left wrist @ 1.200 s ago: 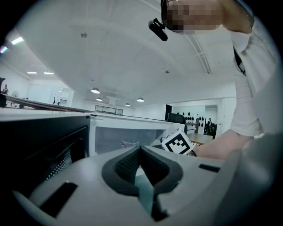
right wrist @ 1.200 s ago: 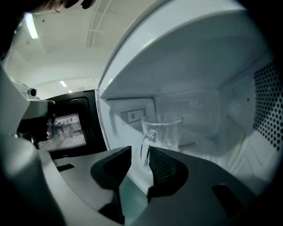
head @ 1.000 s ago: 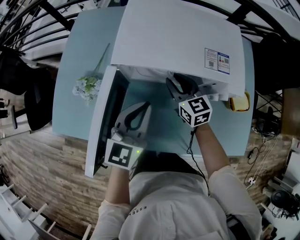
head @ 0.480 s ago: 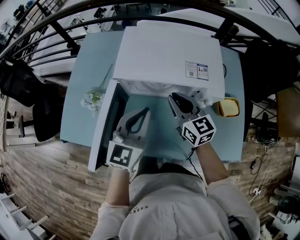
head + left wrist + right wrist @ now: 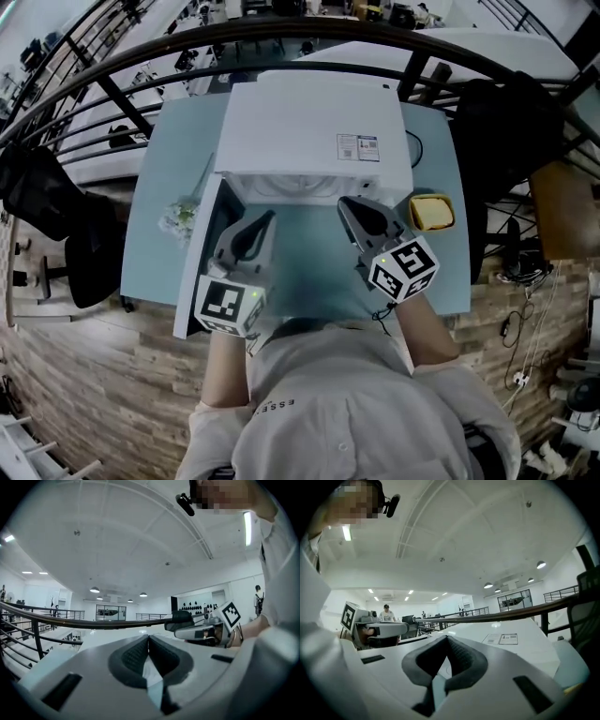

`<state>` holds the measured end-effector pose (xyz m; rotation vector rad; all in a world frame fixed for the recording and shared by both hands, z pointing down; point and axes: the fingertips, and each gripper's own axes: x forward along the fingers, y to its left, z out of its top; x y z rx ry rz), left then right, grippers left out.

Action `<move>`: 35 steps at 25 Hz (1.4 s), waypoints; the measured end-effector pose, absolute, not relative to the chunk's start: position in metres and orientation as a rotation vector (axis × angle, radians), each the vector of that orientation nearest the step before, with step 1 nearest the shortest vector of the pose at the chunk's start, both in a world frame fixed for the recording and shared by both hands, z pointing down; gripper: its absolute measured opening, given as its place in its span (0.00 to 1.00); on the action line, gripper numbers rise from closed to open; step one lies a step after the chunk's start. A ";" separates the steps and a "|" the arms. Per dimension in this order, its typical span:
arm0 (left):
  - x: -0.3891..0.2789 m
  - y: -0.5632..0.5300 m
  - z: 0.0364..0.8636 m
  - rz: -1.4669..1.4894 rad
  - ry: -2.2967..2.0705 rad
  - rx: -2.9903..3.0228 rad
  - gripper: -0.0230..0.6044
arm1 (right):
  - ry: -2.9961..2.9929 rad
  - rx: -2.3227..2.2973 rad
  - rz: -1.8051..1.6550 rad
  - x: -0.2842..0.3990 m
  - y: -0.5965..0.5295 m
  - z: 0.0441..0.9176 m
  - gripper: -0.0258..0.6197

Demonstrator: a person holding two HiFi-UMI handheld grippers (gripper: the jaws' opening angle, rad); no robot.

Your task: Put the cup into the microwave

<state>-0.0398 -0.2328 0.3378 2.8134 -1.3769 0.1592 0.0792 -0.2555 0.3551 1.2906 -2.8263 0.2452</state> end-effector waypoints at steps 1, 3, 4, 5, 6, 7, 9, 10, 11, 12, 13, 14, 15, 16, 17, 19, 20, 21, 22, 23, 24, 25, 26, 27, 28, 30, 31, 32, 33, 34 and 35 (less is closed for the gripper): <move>-0.039 -0.231 0.336 0.166 -1.372 2.821 0.04 | -2.832 1.300 0.232 0.083 -0.254 0.350 0.07; -0.037 -0.230 0.335 0.175 -1.364 2.829 0.04 | -2.837 1.318 0.184 0.089 -0.250 0.340 0.07; -0.036 -0.230 0.335 0.176 -1.363 2.829 0.04 | -2.839 1.320 0.158 0.091 -0.249 0.337 0.06; -0.035 -0.231 0.335 0.174 -1.364 2.828 0.04 | -2.842 1.317 0.135 0.092 -0.247 0.334 0.06; -0.034 -0.231 0.333 0.170 -1.367 2.827 0.04 | -2.848 1.310 0.115 0.092 -0.246 0.332 0.06; -0.033 -0.231 0.331 0.165 -1.369 2.828 0.04 | -2.854 1.303 0.097 0.092 -0.244 0.330 0.06; -0.030 -0.230 0.326 0.160 -1.369 2.837 0.04 | -2.863 1.295 0.068 0.091 -0.241 0.327 0.06; -0.029 -0.230 0.323 0.162 -1.370 2.844 0.04 | -2.867 1.294 0.057 0.090 -0.239 0.326 0.06; -0.028 -0.229 0.321 0.166 -1.371 2.851 0.04 | -2.872 1.290 0.044 0.088 -0.238 0.324 0.06; -0.027 -0.228 0.320 0.172 -1.374 2.858 0.04 | -2.877 1.284 0.033 0.087 -0.236 0.323 0.06; -0.027 -0.228 0.319 0.175 -1.378 2.860 0.04 | -2.885 1.275 0.026 0.086 -0.234 0.323 0.06; -0.028 -0.228 0.319 0.176 -1.382 2.857 0.04 | -2.895 1.262 0.020 0.084 -0.232 0.323 0.06; -0.029 -0.228 0.320 0.175 -1.387 2.852 0.04 | -2.908 1.246 0.013 0.082 -0.231 0.322 0.06; -0.030 -0.229 0.320 0.174 -1.390 2.847 0.04 | -2.919 1.233 0.004 0.081 -0.229 0.321 0.06; -0.030 -0.229 0.320 0.175 -1.391 2.844 0.04 | -2.926 1.227 -0.006 0.080 -0.228 0.319 0.06; -0.031 -0.228 0.319 0.179 -1.390 2.846 0.04 | -2.931 1.232 -0.019 0.079 -0.228 0.316 0.06; -0.031 -0.228 0.318 0.181 -1.391 2.847 0.04 | -2.932 1.241 -0.021 0.080 -0.228 0.315 0.06; -0.030 -0.228 0.318 0.184 -1.392 2.847 0.04 | -2.932 1.252 -0.021 0.081 -0.228 0.315 0.06; -0.030 -0.228 0.317 0.187 -1.393 2.847 0.04 | -2.931 1.263 -0.019 0.081 -0.229 0.315 0.06; -0.030 -0.228 0.317 0.192 -1.394 2.847 0.04 | -2.928 1.274 -0.014 0.082 -0.230 0.315 0.06; -0.029 -0.229 0.317 0.195 -1.394 2.848 0.04 | -2.925 1.284 -0.007 0.083 -0.231 0.316 0.06; -0.029 -0.229 0.316 0.197 -1.394 2.849 0.04 | -2.922 1.292 0.001 0.083 -0.232 0.317 0.06; -0.029 -0.230 0.316 0.197 -1.393 2.850 0.04 | -2.920 1.298 0.007 0.084 -0.233 0.317 0.06; -0.030 -0.229 0.316 0.197 -1.393 2.850 0.04 | -2.918 1.301 0.009 0.084 -0.233 0.318 0.06; -0.030 -0.229 0.317 0.198 -1.392 2.849 0.04 | -2.917 1.304 0.009 0.084 -0.233 0.318 0.06; -0.030 -0.228 0.317 0.201 -1.390 2.847 0.04 | -2.913 1.312 0.016 0.084 -0.233 0.319 0.06; -0.031 -0.228 0.317 0.200 -1.389 2.848 0.04 | -2.910 1.319 0.022 0.085 -0.233 0.321 0.06; -0.031 -0.227 0.317 0.198 -1.387 2.850 0.04 | -2.907 1.325 0.029 0.085 -0.233 0.322 0.06; -0.031 -0.227 0.316 0.196 -1.386 2.852 0.04 | -2.905 1.330 0.034 0.085 -0.234 0.323 0.06; -0.031 -0.227 0.316 0.196 -1.386 2.853 0.04 | -2.902 1.335 0.038 0.085 -0.234 0.324 0.06; -0.031 -0.227 0.316 0.196 -1.386 2.854 0.04 | -2.900 1.339 0.041 0.085 -0.234 0.325 0.06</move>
